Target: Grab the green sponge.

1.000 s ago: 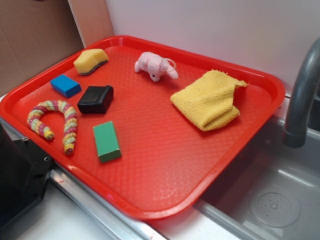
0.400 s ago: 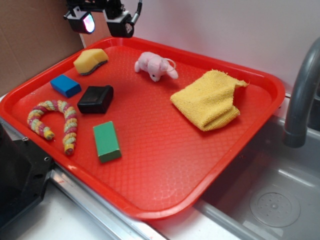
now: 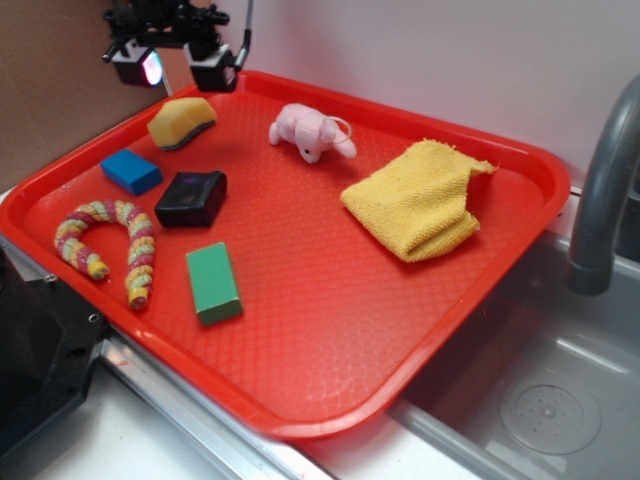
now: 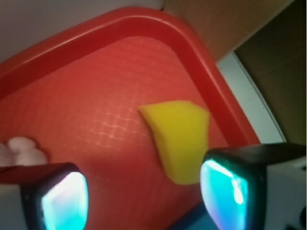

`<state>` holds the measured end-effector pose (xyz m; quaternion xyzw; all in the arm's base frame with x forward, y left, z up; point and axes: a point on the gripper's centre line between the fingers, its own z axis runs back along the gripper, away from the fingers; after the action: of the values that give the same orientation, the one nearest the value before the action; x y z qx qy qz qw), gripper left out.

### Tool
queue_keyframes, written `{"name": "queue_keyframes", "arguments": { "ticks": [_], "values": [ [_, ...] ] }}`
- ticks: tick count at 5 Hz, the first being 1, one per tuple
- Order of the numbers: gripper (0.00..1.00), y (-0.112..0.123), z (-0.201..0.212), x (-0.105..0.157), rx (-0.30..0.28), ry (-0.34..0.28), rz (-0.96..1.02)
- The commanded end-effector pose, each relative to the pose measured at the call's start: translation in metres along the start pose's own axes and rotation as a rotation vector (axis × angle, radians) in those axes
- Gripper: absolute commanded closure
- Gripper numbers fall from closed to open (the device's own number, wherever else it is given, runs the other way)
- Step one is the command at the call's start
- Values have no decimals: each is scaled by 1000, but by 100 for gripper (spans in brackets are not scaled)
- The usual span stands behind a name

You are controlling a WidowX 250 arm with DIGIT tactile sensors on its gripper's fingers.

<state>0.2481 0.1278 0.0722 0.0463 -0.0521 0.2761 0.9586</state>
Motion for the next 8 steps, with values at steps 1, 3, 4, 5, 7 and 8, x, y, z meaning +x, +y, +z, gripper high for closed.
{"name": "queue_keyframes", "arguments": {
  "ticks": [1,3,4,5,7,8],
  "values": [
    [0,32,5,8,7,-64,24],
    [0,34,-20,6,22,-11,-36],
    [0,26,-40,7,38,22,-62],
    [0,18,-61,10,37,55,-82],
    [100,9,-47,14,-35,56,-118],
    [100,7,-5,-4,-78,63,-148]
  ]
}}
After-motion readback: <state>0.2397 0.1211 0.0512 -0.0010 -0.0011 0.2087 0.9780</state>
